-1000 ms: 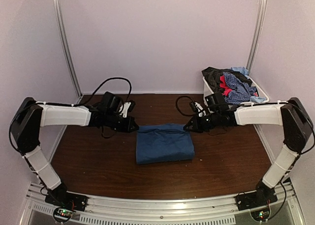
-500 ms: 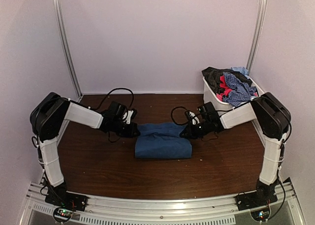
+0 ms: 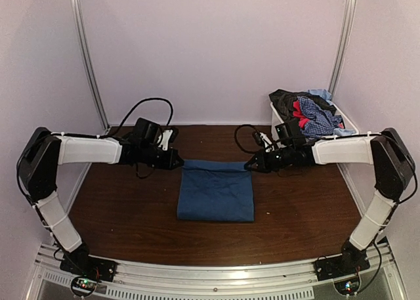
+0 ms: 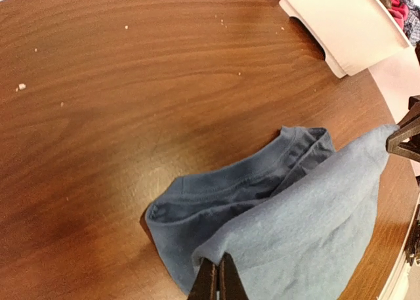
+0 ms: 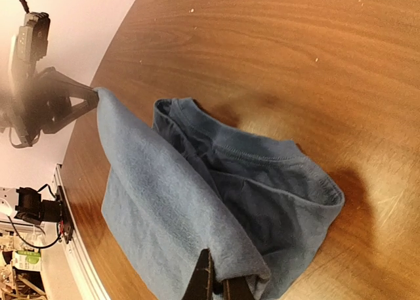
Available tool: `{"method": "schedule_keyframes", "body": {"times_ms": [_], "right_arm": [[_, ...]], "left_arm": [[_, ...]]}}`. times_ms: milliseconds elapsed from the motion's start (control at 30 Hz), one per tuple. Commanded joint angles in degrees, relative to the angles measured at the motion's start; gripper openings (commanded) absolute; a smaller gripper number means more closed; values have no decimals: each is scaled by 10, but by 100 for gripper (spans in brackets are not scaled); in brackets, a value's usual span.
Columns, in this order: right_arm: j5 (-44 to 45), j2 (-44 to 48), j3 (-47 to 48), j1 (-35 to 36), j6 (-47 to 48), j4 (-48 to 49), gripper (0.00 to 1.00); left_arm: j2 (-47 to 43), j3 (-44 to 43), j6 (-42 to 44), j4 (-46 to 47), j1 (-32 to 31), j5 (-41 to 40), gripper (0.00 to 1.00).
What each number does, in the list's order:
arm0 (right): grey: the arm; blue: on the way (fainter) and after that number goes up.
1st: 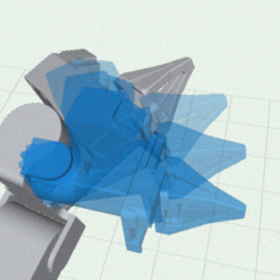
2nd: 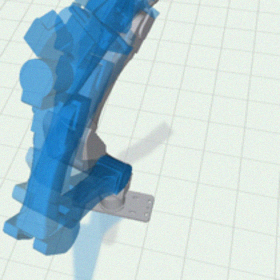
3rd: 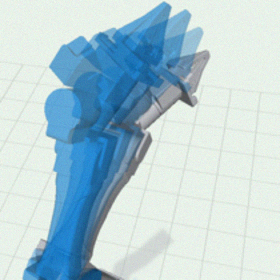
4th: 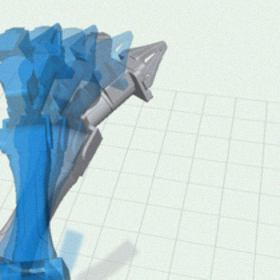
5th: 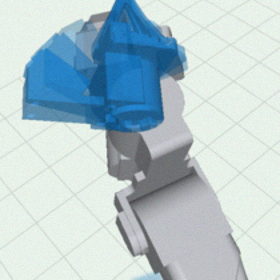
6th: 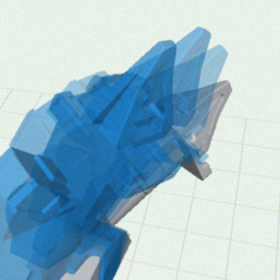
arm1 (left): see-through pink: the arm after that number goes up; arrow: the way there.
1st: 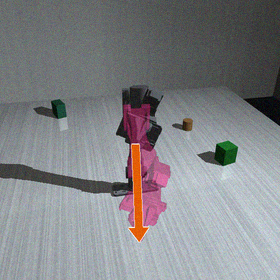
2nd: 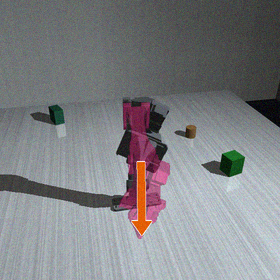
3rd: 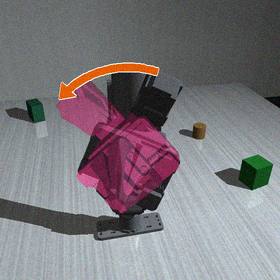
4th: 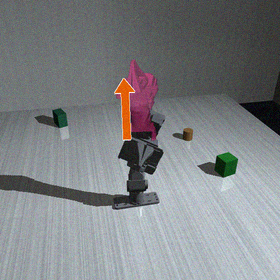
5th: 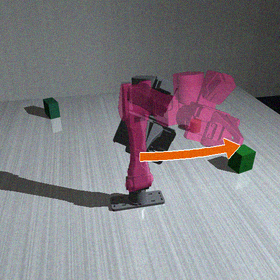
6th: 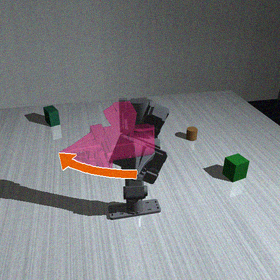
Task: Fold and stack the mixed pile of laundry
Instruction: Fold the 2/3-rectangle-folded T-shirt at the center of the board, then smooth out the square-folded T-shirt at the center of the board.
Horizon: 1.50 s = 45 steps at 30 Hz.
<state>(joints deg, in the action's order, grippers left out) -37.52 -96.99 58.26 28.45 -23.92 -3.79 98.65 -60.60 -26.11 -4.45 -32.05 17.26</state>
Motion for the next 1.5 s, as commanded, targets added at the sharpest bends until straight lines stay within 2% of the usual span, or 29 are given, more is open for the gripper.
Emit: {"method": "schedule_keyframes", "body": {"times_ms": [0,200,367,400,467,533,700,767,833,900,1033,1133,1300,1467], "right_arm": [[8,-59,49,-27,40,-39,0],[-11,-153,98,-39,30,7,0],[-13,-180,109,-40,17,32,0],[-14,-177,108,-39,15,32,4],[-23,-159,102,-39,12,33,22],[-21,-125,92,-39,13,27,34],[-25,-32,70,-54,22,6,60],[-24,-1,58,-56,35,-6,63],[-34,10,42,-55,43,-2,62],[-59,6,20,-50,31,32,56],[-96,-50,23,-18,10,93,43],[-113,-96,47,3,0,119,36],[-122,-174,102,7,6,122,33],[-112,-250,175,-5,12,106,33]], "left_arm": [[59,-59,25,-14,16,-16,0],[152,-98,25,14,29,-7,0],[182,-97,12,39,41,-1,0],[181,-97,12,39,42,0,0],[168,-92,9,40,44,-1,3],[139,-77,3,50,48,-4,20],[33,-28,-4,78,69,-14,44],[-8,-9,14,84,69,-10,50],[-33,21,23,114,67,25,52],[-35,42,27,156,60,68,52],[27,34,29,208,25,128,48],[84,8,14,247,-1,157,45],[172,-41,-8,280,-16,182,41],[244,-98,-34,288,0,165,39]]}}
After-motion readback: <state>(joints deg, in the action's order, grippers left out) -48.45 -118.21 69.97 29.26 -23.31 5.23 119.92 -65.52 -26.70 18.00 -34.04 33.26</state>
